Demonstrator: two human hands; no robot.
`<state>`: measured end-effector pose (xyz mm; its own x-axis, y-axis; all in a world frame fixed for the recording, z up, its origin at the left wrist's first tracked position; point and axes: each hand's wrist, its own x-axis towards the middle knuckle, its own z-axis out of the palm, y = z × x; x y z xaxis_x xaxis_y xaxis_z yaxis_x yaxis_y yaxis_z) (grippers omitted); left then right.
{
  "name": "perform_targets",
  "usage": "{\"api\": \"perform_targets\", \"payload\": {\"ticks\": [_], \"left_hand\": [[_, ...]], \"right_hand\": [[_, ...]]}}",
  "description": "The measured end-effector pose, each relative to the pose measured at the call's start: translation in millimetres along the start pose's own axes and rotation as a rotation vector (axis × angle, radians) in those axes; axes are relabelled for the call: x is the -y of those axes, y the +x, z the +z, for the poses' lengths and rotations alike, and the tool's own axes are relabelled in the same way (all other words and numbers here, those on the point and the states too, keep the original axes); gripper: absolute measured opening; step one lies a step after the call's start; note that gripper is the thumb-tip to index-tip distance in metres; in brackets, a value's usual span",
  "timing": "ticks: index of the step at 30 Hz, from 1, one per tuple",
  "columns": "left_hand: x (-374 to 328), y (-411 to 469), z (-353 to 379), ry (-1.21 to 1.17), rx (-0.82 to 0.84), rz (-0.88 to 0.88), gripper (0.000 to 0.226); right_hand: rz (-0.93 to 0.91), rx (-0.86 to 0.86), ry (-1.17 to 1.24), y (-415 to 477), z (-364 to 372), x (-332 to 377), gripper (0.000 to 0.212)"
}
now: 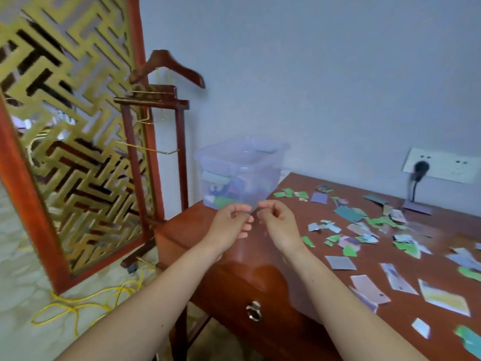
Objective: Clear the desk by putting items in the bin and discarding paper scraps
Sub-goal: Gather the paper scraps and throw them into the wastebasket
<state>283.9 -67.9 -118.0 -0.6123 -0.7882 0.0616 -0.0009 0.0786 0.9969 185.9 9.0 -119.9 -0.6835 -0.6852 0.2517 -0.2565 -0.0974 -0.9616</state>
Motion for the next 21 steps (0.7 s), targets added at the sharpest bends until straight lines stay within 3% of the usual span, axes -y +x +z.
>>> {"api": "perform_targets", "payload": {"ticks": [11,15,21], "left_hand": [[-3.3,95.5,86.7,0.116,0.132,0.030,0.021],[11.3,132.5,104.4,0.248,0.117,0.065,0.019],[37.8,176.5,122.3,0.499,0.118,0.136,0.037]], "right_hand": [[0.102,-0.074,-0.150,91.7,-87.9,-23.9,0.018],[0.145,-0.059,-0.245,130.4,-99.2,-40.9,0.017],[0.166,-0.040,-0.348,184.4,-112.4,-69.9,0.016]]}}
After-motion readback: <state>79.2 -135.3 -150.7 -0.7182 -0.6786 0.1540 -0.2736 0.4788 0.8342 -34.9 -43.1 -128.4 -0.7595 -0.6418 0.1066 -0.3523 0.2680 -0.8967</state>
